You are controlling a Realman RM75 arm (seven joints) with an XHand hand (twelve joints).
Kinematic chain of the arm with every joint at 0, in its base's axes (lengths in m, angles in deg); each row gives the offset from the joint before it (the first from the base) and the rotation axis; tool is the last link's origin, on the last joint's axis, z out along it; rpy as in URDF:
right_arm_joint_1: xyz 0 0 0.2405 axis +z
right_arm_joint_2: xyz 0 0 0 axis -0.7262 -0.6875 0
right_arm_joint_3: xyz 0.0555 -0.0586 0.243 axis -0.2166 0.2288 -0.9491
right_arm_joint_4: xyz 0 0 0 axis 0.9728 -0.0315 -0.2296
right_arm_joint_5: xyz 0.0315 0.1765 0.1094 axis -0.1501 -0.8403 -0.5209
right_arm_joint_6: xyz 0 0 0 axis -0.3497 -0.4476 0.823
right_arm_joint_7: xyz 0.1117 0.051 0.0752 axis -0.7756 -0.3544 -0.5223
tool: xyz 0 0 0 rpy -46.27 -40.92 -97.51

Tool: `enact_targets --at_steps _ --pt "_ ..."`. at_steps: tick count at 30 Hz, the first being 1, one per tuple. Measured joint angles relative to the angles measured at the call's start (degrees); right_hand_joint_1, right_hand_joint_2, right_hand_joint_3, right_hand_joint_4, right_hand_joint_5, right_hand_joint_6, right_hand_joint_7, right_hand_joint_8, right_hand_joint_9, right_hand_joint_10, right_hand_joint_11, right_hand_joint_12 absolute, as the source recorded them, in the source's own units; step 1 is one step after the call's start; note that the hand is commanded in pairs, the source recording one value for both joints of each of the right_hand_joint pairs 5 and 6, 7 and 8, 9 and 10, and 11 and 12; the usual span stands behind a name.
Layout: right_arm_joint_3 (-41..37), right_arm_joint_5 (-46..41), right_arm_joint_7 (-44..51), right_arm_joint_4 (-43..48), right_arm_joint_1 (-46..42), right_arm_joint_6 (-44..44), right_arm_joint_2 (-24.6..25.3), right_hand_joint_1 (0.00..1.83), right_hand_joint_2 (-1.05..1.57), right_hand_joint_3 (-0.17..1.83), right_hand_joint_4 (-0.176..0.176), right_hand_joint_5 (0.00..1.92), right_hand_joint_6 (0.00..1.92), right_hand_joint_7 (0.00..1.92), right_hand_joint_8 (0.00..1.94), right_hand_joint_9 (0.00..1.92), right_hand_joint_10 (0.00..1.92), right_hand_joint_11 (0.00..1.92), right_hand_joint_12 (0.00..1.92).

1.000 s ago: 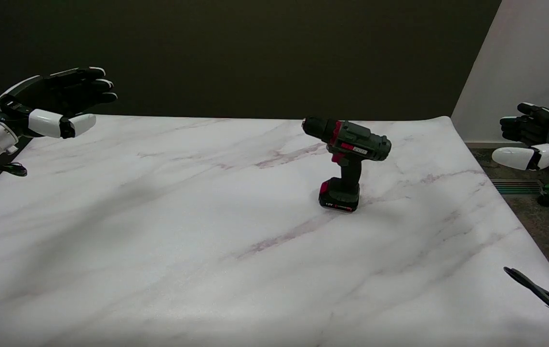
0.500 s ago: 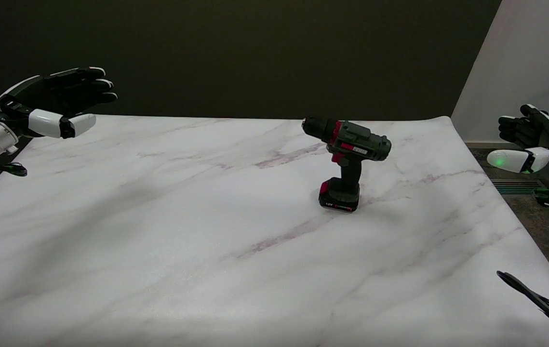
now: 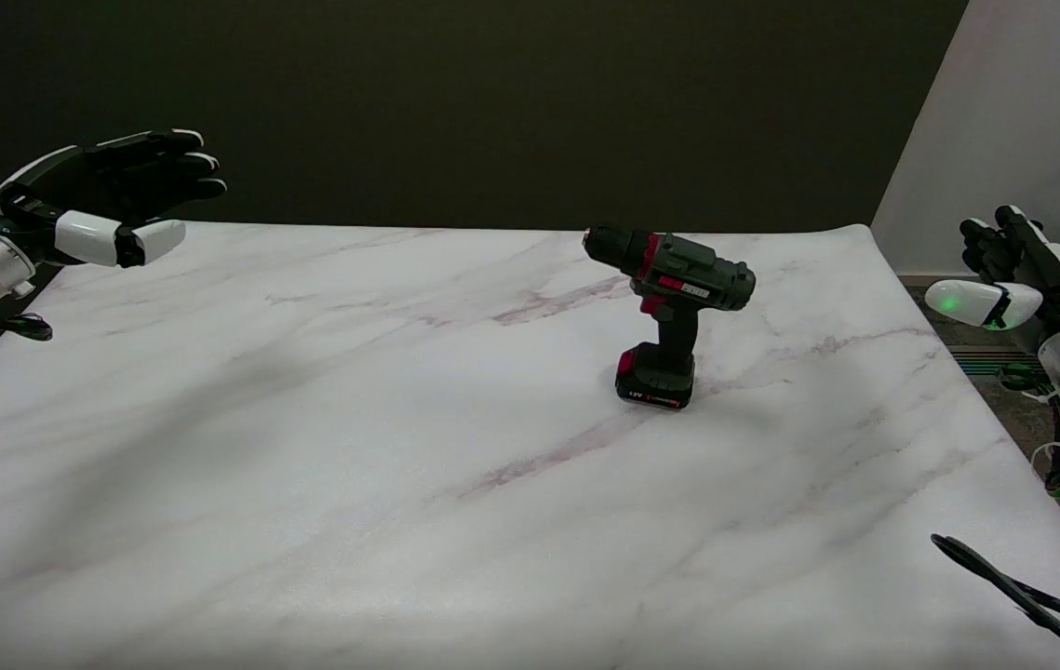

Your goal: Pick up the power screwdriver.

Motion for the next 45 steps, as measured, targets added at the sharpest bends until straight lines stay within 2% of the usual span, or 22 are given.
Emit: enact_targets --at_steps 1,7,12,19,35,45 --pt "0.2 -0.2 0.0 0.1 0.0 -0.2 0.1 1.08 -0.51 0.55 -0.176 0.0 0.0 0.03 0.03 0.09 0.09 0.09 0.09" --pt "1.0 -1.2 0.0 0.5 0.0 -0.8 0.8 1.03 -0.54 0.2 -0.176 0.0 0.0 0.0 0.0 0.0 0.0 0.0 0.0" --pt "1.4 -1.8 0.0 0.7 0.0 -1.2 1.5 1.01 -0.56 0.15 -0.176 0.0 0.0 0.0 0.0 0.0 0.0 0.0 0.0" --pt "1.9 -2.7 0.0 0.9 0.0 -1.5 2.1 0.99 -0.56 -0.01 -0.176 0.0 0.0 0.0 0.0 0.0 0.0 0.0 0.0" --pt "3.0 -4.6 0.0 1.0 0.1 -1.3 2.9 0.99 -0.61 0.03 -0.176 0.0 0.0 0.0 0.0 0.0 0.0 0.0 0.0" --pt "4.0 -9.1 0.0 -1.0 0.1 -0.1 3.0 1.02 -0.57 0.07 -0.176 0.0 0.0 0.0 0.0 0.0 0.0 0.0 0.0"
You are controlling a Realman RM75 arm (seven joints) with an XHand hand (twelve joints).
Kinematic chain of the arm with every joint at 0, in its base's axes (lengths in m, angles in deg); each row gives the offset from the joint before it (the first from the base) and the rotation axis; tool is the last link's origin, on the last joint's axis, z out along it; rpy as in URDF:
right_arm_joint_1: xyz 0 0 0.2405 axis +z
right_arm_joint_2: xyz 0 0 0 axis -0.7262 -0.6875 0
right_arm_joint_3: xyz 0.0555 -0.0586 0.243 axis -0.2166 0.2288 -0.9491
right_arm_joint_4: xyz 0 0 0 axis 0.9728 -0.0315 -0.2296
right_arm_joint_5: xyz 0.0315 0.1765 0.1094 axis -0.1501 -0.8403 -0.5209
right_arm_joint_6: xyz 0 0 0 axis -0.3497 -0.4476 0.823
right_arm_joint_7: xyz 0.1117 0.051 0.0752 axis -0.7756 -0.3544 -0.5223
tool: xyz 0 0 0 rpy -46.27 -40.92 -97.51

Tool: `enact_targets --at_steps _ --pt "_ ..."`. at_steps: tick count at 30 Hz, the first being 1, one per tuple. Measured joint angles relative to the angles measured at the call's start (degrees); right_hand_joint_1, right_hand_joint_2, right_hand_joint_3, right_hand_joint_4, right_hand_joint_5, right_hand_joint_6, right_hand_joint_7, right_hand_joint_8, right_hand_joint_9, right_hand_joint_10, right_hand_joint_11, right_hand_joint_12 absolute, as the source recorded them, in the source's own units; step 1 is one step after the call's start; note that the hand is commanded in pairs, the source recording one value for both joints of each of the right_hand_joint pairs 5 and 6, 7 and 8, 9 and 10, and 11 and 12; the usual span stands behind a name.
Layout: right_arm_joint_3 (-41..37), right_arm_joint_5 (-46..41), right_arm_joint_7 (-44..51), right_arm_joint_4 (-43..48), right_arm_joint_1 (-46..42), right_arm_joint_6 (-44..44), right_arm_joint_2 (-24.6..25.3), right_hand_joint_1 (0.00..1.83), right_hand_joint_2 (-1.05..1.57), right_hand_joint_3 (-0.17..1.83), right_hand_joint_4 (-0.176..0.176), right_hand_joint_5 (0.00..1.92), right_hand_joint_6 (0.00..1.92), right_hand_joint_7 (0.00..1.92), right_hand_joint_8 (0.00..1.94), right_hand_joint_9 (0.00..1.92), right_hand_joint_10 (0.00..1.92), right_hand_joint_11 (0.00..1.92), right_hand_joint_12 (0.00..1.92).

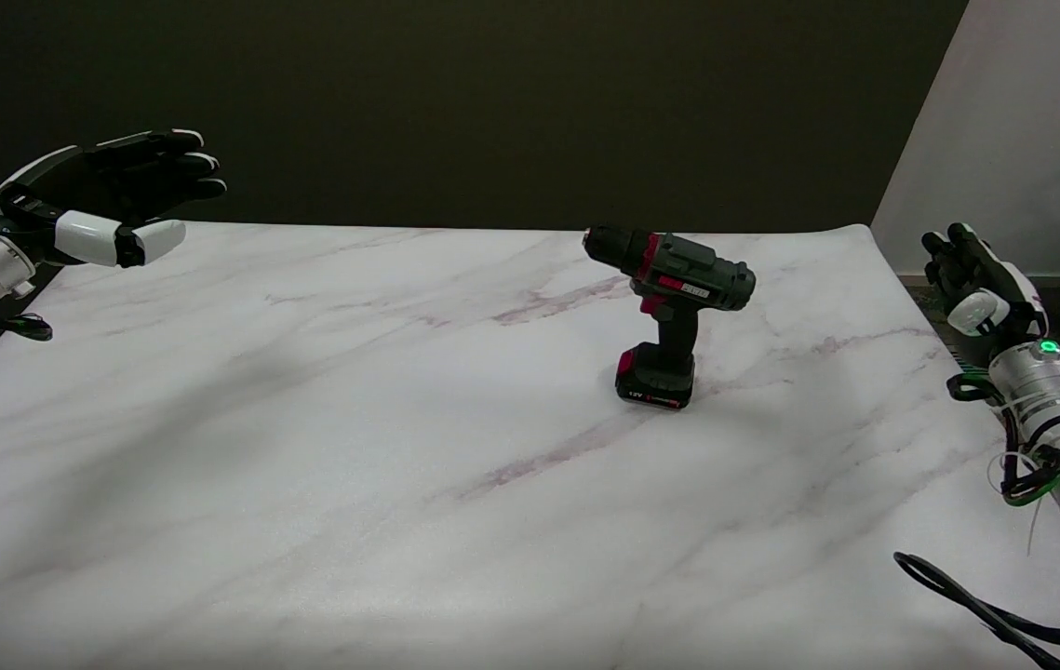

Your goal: Pick up the power screwdriver.

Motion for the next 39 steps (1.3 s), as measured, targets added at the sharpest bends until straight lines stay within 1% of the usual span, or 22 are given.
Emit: enact_targets --at_steps 9,12,15,29,35,39 --pt "1.4 0.3 0.0 -1.6 0.0 1.7 0.0 1.04 -0.58 0.1 -0.176 0.0 0.0 0.03 0.03 0.02 0.02 0.0 0.0" --pt "2.4 0.6 0.0 -2.2 0.1 1.9 -0.1 1.04 -0.59 0.1 -0.176 0.0 0.0 0.18 0.18 0.06 0.06 0.0 0.0" --pt "3.4 0.7 0.1 -2.7 0.2 2.2 -0.2 1.05 -0.6 0.13 -0.176 0.0 0.0 0.23 0.23 0.08 0.08 0.0 0.0" --pt "8.5 1.5 0.1 -4.4 1.8 2.8 -0.5 1.06 -0.61 0.18 -0.176 0.0 0.0 0.24 0.24 0.1 0.1 0.01 0.01" --pt "10.8 1.8 0.1 -5.5 3.4 3.1 -0.7 1.06 -0.63 0.24 -0.176 0.02 0.02 0.24 0.24 0.1 0.1 0.02 0.02" --pt "12.3 2.0 0.1 -6.4 4.6 3.4 -0.7 1.07 -0.63 0.24 -0.176 0.02 0.02 0.25 0.25 0.11 0.11 0.02 0.02"
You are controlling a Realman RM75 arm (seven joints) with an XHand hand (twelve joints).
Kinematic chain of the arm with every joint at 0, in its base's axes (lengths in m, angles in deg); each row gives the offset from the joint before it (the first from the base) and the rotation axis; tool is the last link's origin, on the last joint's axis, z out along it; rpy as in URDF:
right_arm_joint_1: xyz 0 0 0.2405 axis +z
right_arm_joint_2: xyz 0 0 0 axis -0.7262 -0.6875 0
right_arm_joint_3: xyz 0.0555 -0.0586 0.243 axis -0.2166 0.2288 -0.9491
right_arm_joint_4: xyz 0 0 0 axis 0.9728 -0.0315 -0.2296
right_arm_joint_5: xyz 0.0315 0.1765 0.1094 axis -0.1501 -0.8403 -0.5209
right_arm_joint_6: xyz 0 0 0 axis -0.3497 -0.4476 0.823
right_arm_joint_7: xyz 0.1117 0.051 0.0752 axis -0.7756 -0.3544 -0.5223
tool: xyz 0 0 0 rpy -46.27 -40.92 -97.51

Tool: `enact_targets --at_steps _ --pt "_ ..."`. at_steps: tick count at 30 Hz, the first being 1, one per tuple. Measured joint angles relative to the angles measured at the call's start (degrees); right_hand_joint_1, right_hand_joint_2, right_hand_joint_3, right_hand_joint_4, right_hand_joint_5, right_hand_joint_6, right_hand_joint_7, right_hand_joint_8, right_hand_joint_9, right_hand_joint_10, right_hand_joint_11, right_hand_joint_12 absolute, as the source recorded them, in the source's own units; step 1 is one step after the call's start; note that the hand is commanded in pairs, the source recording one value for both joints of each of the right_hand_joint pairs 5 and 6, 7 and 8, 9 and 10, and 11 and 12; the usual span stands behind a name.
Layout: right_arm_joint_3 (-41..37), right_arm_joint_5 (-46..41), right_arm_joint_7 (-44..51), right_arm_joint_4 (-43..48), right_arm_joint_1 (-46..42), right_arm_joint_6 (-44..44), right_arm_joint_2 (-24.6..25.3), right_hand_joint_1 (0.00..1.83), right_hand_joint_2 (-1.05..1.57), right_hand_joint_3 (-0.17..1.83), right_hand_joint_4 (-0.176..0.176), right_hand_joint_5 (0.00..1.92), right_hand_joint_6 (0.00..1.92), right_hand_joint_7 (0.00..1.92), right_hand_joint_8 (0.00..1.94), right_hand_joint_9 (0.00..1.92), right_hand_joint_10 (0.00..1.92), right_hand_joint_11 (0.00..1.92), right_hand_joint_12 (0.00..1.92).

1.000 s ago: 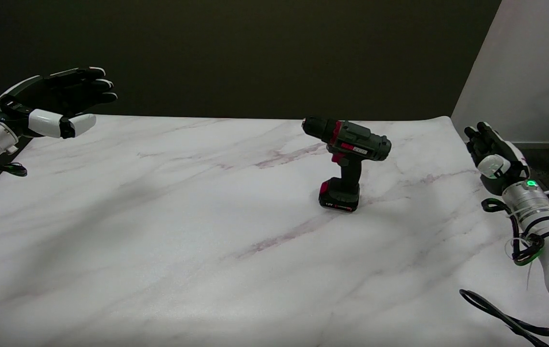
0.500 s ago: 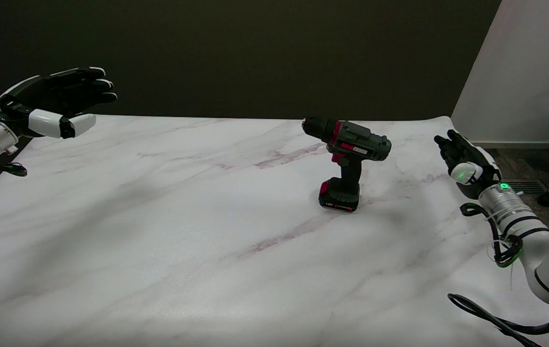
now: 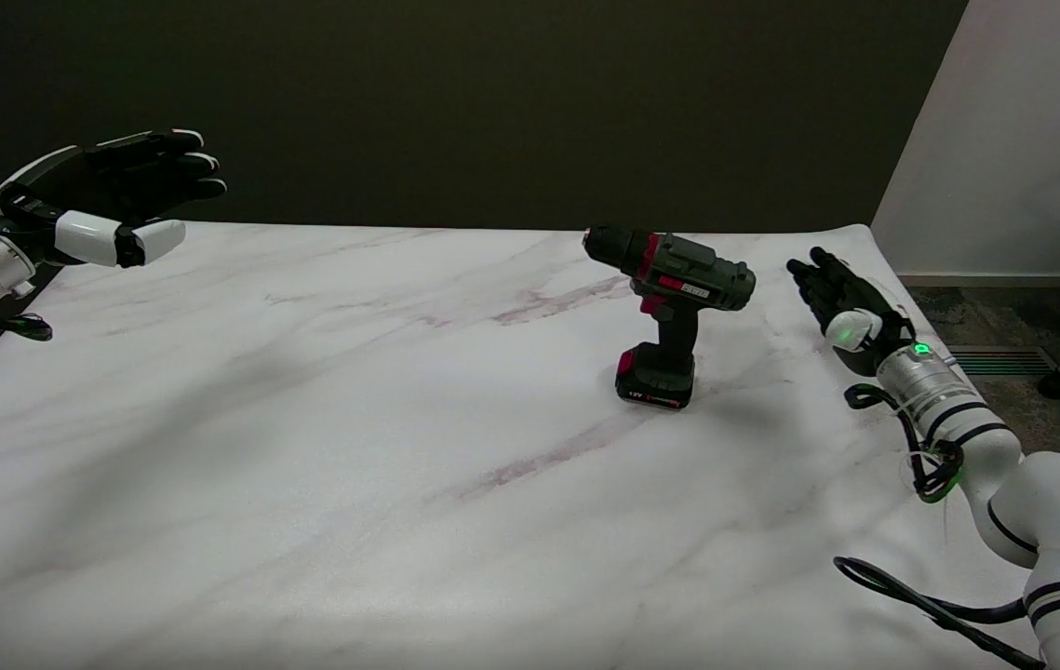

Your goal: Pick up the power screwdriver.

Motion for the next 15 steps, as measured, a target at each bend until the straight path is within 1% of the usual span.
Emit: enact_targets --at_steps 5,15 --pt "1.5 0.4 0.0 -1.5 1.6 0.9 0.0 1.07 -0.62 0.22 -0.176 0.02 0.02 0.25 0.25 0.11 0.11 0.03 0.03" --pt "4.1 1.2 0.0 -3.6 3.6 2.5 0.0 1.08 -0.6 0.28 -0.176 0.02 0.02 0.26 0.26 0.11 0.11 0.02 0.02"
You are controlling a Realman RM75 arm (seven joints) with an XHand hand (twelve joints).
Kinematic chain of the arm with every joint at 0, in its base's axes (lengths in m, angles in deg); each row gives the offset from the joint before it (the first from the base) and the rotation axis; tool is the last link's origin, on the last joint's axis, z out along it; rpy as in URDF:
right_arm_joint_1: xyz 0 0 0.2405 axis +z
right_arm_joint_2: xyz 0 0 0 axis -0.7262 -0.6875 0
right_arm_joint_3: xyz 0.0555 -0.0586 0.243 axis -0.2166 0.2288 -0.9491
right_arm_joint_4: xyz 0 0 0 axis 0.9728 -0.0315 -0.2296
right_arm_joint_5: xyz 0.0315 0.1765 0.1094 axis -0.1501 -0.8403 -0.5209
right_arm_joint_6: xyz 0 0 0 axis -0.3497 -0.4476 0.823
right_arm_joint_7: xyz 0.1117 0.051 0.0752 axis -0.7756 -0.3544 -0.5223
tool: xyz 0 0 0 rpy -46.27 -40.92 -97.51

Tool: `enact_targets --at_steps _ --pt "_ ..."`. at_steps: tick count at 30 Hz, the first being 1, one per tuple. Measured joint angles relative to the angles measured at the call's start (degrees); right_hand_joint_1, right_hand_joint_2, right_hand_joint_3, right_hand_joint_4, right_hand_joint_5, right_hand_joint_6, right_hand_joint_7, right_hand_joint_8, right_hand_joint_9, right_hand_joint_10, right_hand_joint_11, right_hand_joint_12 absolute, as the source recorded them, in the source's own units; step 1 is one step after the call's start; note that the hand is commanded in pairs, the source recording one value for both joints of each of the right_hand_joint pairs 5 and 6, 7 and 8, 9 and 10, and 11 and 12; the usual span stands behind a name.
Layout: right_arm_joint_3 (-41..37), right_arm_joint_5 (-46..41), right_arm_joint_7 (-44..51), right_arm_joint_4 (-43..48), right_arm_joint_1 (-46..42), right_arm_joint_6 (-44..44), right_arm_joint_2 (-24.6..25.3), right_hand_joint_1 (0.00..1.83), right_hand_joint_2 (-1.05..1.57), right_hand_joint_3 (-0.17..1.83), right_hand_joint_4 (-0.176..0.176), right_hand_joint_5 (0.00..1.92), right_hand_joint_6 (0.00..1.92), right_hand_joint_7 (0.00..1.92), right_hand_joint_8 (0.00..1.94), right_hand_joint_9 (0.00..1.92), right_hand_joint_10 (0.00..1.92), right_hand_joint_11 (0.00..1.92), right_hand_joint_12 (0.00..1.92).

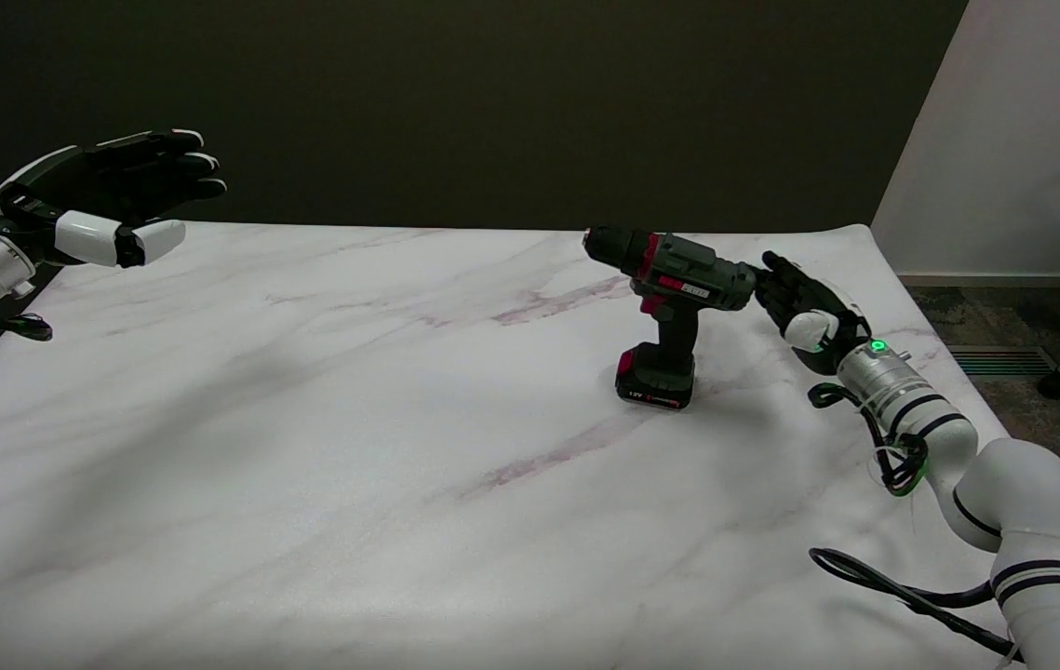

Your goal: Pick up the power screwdriver.

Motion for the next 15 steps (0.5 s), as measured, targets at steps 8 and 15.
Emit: enact_targets --at_steps 8,15 --pt "2.7 1.0 0.0 -0.4 0.7 0.7 0.2 1.08 -0.58 0.29 -0.176 0.02 0.02 0.26 0.26 0.11 0.11 0.02 0.02" --pt "4.6 1.5 0.0 -0.6 1.2 0.9 0.5 1.07 -0.58 0.31 -0.176 0.02 0.02 0.26 0.26 0.11 0.11 0.01 0.01"
